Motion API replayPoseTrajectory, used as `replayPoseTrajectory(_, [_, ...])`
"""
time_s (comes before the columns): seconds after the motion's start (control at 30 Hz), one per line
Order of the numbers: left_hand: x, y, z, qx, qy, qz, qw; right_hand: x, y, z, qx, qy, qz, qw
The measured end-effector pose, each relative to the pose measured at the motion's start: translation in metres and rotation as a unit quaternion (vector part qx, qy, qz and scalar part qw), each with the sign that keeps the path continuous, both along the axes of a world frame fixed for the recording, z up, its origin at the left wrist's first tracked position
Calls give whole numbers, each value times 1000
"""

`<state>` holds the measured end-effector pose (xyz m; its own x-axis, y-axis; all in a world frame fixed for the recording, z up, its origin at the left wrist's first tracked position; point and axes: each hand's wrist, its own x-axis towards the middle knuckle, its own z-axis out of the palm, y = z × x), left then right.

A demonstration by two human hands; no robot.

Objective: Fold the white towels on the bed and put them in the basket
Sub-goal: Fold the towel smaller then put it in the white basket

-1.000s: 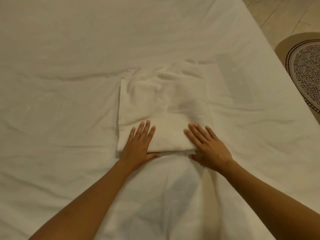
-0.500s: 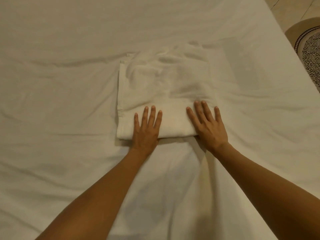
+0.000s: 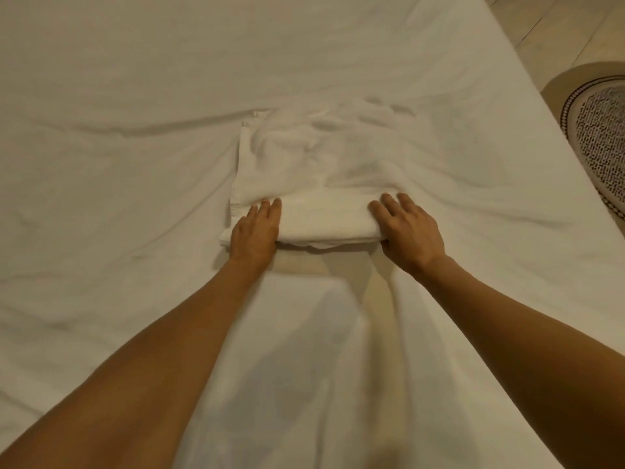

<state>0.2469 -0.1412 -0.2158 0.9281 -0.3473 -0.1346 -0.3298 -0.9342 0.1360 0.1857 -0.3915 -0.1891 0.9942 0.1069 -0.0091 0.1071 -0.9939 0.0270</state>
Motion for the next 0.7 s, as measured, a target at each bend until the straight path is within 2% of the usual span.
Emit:
replayPoseTrajectory(0.13, [3, 8, 45, -58, 28, -7, 998, -2, -4, 38, 47, -61, -5, 997])
replayPoseTrajectory(0.33, [-32, 14, 124, -75, -3, -7, 997, -39, 4, 103, 110, -120, -44, 986])
replayPoseTrajectory(0.4, [-55, 16, 147, -48, -8, 11, 999, -64, 11, 118, 139, -130, -66, 980])
replayPoseTrajectory(0.53, [-104, 19, 181, -7, 21, 21, 1000, -118, 20, 133, 157, -112, -77, 978])
replayPoseTrajectory(0.7, [-162, 23, 189, 32, 53, 18, 998, -179, 25, 139, 165, -43, -84, 982])
